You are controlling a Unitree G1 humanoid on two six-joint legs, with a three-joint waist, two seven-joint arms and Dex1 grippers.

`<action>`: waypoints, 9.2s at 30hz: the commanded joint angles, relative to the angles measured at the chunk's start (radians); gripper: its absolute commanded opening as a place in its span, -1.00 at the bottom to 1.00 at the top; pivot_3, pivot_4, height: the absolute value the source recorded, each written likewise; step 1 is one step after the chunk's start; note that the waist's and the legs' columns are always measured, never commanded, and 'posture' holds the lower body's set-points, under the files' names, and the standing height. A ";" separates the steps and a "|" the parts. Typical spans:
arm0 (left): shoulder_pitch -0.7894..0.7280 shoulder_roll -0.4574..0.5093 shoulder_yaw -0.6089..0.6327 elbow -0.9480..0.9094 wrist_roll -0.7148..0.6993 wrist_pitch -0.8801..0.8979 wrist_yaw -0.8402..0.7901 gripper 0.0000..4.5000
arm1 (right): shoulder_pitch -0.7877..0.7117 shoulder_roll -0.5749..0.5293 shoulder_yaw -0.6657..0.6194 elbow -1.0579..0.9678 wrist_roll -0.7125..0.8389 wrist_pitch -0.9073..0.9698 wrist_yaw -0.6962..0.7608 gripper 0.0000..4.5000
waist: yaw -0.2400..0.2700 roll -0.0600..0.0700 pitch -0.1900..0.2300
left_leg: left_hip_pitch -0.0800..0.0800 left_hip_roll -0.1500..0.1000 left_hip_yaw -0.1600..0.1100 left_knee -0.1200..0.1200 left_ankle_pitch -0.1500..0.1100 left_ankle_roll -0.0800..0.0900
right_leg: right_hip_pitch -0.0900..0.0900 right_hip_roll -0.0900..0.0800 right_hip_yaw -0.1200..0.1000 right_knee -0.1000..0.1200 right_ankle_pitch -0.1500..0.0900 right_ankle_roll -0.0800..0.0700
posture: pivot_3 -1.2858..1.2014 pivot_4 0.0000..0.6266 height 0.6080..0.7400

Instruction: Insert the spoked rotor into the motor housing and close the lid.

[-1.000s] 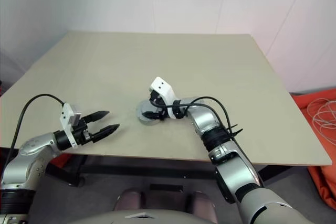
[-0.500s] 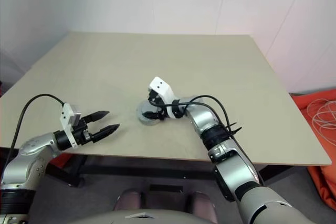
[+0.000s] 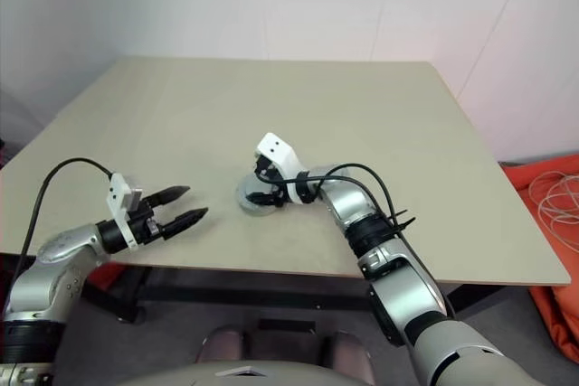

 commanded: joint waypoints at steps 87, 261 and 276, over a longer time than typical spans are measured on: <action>-0.413 -0.155 -0.290 0.273 0.297 0.146 0.113 -1.00 | -0.070 0.176 -0.985 0.004 0.427 1.131 -0.503 0.99 | 0.007 0.004 -0.002 | -0.006 -0.002 0.001 -0.014 0.004 -0.007 | -0.007 -0.004 -0.001 -0.009 0.000 0.001 | 0.03 -1.00 1.00; -0.208 -0.687 0.409 -0.156 -0.879 0.060 1.799 0.99 | 0.251 -0.320 -0.127 -0.549 0.284 -0.055 0.185 1.00 | 0.028 -0.014 -0.003 | -0.013 -0.001 -0.001 0.004 -0.003 0.005 | 0.004 -0.004 -0.004 -0.016 0.005 0.012 | 0.03 -1.00 1.00; -0.067 0.156 -0.288 -0.069 0.105 -0.200 0.728 0.99 | 0.266 -0.273 -0.260 -0.176 0.226 -0.311 0.056 1.00 | 0.016 -0.008 -0.005 | -0.013 -0.001 -0.002 0.005 -0.004 0.007 | -0.001 -0.004 -0.004 -0.016 0.005 0.012 | 0.03 -1.00 1.00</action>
